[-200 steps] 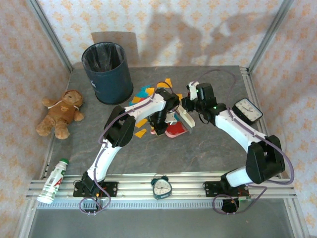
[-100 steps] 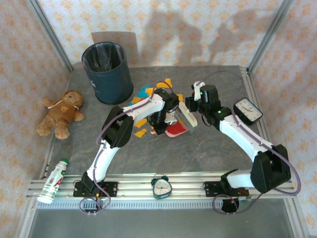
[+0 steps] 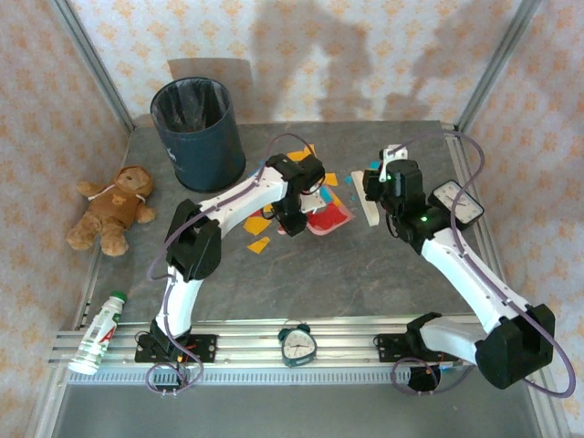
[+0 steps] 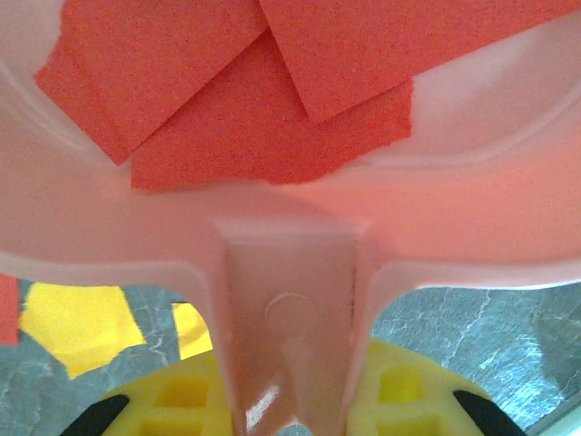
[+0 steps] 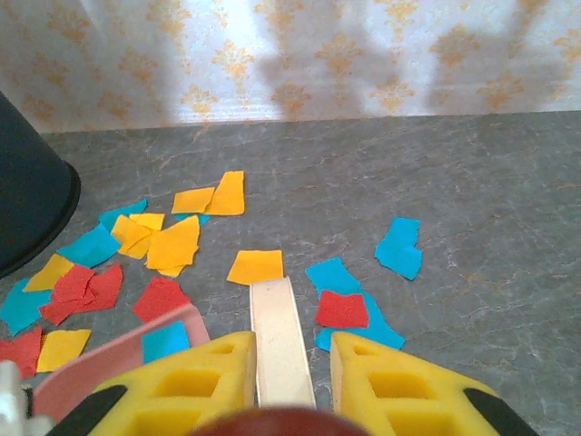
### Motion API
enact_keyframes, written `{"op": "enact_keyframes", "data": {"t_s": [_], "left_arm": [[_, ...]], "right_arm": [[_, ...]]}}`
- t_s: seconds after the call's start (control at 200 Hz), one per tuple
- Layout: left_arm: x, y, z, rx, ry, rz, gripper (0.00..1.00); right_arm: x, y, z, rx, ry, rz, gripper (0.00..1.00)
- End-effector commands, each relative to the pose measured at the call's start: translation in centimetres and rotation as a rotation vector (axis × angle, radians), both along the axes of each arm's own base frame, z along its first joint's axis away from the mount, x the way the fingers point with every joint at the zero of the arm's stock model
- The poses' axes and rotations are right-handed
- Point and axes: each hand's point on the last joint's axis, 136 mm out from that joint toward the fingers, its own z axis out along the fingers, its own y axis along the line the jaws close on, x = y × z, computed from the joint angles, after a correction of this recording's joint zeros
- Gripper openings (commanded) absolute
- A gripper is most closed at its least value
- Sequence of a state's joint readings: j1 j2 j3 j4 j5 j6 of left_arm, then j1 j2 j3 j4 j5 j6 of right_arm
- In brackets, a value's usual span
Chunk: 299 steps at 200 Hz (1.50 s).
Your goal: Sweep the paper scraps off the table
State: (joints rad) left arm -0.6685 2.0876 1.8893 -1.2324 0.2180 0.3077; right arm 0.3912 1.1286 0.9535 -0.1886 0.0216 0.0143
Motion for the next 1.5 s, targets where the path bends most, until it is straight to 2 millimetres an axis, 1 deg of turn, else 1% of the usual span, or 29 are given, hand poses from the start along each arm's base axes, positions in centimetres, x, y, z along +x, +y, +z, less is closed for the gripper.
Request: {"op": "enact_keyframes", "data": {"t_s": [0.0,0.14,0.265,0.375,0.52,0.696,0.801,0.856,1.021,1.206,1.491], "left_arm": [[1.0,0.5,2.6,-0.051,-0.068,0.043,0.00],[1.5,0.8,4.9,-0.094,-0.101,0.068,0.00],[2.0,0.6,7.6,-0.177,-0.122,0.100,0.00],[2.5,0.3,10.2,-0.277,-0.120,0.139,0.00],[3.6,0.8,12.9,-0.310,-0.187,0.183,0.00],[5.2,2.5,15.7,-0.339,-0.261,0.267,0.00],[7.1,4.1,17.3,-0.372,-0.313,0.356,0.00],[7.8,4.9,18.2,-0.393,-0.334,0.397,0.00],[9.9,7.2,20.4,-0.446,-0.381,0.510,0.00],[12.1,10.0,22.1,-0.555,-0.399,0.660,0.00],[14.8,12.4,24.3,-0.739,-0.398,0.822,0.00]], "right_arm": [[-0.7,-1.9,0.3,0.020,0.009,-0.087,0.00],[-1.3,-2.3,-0.4,0.019,0.046,-0.096,0.00],[-1.7,-2.5,-0.8,0.015,0.058,-0.095,0.00],[-1.9,-2.7,-0.8,0.016,0.063,-0.099,0.00],[-2.1,-2.8,-0.6,0.019,0.057,-0.102,0.00],[-2.2,-2.8,-0.4,0.025,0.058,-0.098,0.00],[-2.2,-2.8,-0.5,0.028,0.061,-0.095,0.00],[-2.2,-2.8,-0.6,0.029,0.065,-0.095,0.00],[-2.1,-2.7,-1.0,0.030,0.078,-0.092,0.00],[-2.1,-2.5,-1.2,0.029,0.088,-0.088,0.00],[-2.0,-2.4,-1.6,0.032,0.109,-0.084,0.00]]}}
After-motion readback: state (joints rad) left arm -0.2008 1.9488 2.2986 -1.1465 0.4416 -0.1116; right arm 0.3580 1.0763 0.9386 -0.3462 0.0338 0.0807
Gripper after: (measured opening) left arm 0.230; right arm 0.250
